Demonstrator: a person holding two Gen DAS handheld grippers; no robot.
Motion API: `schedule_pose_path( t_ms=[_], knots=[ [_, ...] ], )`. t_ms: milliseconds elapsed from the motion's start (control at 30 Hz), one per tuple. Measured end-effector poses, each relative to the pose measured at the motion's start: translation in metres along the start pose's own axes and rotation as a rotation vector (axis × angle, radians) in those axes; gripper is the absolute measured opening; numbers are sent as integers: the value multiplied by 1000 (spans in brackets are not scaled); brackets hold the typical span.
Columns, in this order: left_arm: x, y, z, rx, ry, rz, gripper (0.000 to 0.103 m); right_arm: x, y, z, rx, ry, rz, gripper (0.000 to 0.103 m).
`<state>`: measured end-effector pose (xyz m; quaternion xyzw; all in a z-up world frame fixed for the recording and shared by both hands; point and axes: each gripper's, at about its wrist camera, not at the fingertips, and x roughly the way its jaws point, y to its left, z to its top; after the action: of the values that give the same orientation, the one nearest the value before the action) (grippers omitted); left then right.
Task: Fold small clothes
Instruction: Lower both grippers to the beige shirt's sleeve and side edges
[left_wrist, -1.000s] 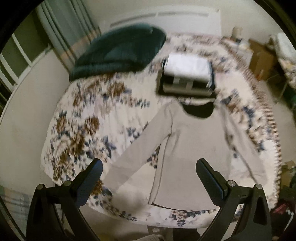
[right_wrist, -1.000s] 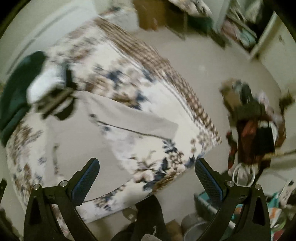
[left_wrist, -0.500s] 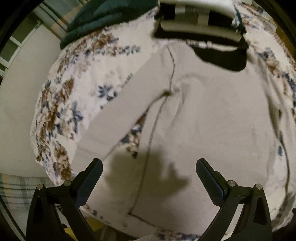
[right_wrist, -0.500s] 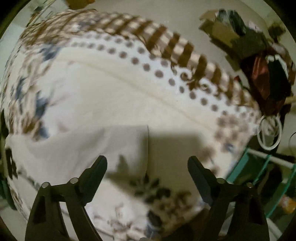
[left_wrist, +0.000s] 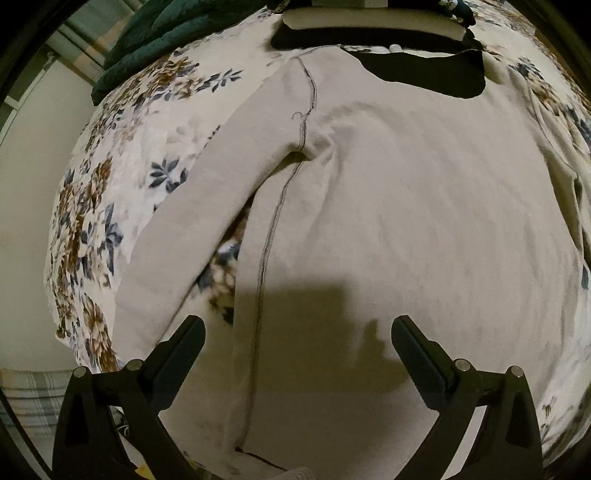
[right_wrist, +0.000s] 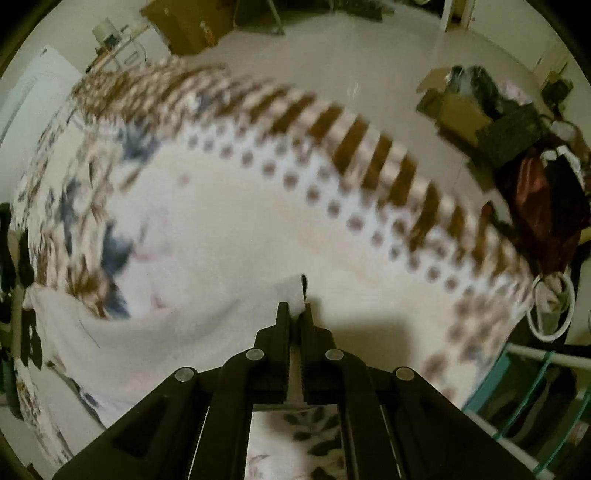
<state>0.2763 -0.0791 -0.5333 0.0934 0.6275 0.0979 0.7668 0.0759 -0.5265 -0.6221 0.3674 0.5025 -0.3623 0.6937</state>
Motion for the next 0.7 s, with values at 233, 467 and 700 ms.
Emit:
schedule_pose_path(
  t_ms=[233,467,700],
  knots=[
    [0,4,-2,-4,0,-14,103,-4,12,22,-47,8,-38,4],
    [6,10,-4,-4,6,-23,103,5,-21,-5,108,132,45,52],
    [17,17,-8,-6,22,-28,103,50,-33,-14,251,192,121,57]
  ],
)
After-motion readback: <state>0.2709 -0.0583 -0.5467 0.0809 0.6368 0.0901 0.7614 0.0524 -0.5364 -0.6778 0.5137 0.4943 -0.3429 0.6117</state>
